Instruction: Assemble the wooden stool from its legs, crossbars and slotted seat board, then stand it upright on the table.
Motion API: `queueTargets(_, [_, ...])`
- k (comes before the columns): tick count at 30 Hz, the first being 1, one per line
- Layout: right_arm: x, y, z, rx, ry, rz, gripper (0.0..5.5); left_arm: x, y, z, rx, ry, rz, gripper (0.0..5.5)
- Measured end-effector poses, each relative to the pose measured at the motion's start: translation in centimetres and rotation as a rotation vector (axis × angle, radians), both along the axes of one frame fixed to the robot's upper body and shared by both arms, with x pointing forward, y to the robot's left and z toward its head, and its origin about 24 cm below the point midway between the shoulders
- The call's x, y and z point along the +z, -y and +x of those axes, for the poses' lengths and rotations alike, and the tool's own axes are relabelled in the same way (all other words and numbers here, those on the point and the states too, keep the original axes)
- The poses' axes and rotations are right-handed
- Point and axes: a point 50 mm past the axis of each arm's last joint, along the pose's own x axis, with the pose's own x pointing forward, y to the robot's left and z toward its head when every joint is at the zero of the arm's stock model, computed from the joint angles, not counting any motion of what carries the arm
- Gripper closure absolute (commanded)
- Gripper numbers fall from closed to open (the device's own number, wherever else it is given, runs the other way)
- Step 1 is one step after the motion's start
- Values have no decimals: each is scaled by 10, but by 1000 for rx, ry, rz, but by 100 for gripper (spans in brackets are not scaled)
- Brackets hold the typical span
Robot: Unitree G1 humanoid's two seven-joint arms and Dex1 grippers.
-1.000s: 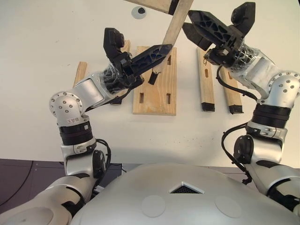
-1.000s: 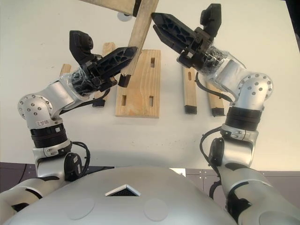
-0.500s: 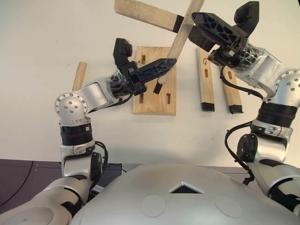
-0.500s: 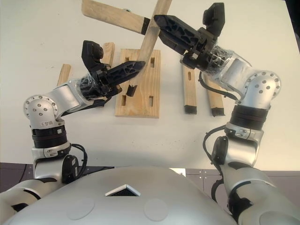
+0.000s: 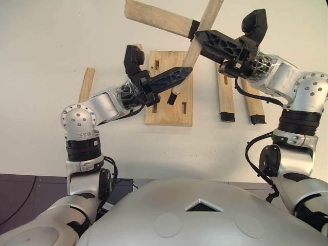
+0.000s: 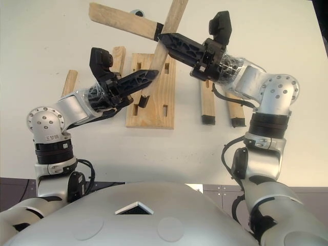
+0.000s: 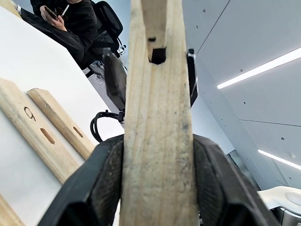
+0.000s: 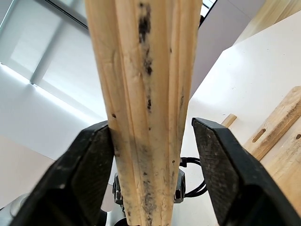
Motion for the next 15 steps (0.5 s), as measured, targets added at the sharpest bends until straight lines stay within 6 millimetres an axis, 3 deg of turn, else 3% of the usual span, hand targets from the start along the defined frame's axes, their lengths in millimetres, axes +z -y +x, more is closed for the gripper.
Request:
queueTargets(2, [0, 0, -1, 8, -5, 1, 346, -1, -2, -1, -4, -2, 14, 351])
queueTargets(12, [0, 0, -2, 20, -6, 5, 346, -2, -2, -2, -22, 8, 27, 351])
queueTargets(15, [-1, 2, -2, 7, -7, 2, 346, -4, -2, -1, -21, 11, 32, 278])
